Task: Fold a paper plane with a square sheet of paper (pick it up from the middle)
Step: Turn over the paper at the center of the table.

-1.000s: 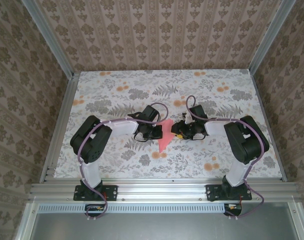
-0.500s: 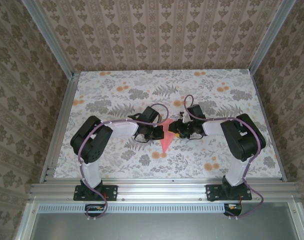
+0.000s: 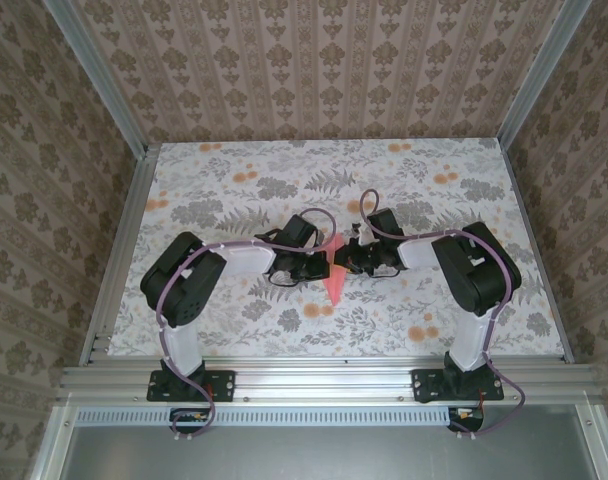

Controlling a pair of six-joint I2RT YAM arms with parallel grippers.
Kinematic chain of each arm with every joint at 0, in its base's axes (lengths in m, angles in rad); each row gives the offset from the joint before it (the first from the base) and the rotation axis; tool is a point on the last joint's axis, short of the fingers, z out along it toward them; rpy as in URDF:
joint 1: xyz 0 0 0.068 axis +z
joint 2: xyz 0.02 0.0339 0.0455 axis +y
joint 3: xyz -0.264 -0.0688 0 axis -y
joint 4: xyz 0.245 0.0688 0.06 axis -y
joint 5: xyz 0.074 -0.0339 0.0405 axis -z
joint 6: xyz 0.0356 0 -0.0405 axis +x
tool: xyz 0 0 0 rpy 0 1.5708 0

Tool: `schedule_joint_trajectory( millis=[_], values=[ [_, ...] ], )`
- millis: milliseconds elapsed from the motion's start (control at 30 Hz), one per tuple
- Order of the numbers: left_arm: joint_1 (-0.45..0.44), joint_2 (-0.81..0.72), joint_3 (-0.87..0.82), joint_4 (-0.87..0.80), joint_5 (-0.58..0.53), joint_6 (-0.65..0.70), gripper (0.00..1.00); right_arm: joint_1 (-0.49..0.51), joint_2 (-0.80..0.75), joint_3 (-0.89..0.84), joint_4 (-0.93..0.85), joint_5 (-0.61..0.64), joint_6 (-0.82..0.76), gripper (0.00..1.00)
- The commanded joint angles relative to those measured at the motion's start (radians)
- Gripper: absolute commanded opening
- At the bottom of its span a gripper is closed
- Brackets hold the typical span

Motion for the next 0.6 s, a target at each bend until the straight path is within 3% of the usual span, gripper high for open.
schedule_joint_trajectory(
  millis=[0,200,567],
  values=[
    [0.004,-0.033,-0.030,-0.001,-0.003,-0.021,0.08,0.009,-0.006,0.024,-0.025,0.010,-0.023,0.10],
    [0.004,-0.152,-0.088,0.074,-0.039,-0.045,0.13,0.008,-0.098,0.056,-0.180,0.068,-0.115,0.03],
    [0.012,-0.491,-0.242,0.017,-0.369,-0.029,0.17,0.008,-0.324,0.168,-0.615,0.347,-0.349,0.03]
  ],
)
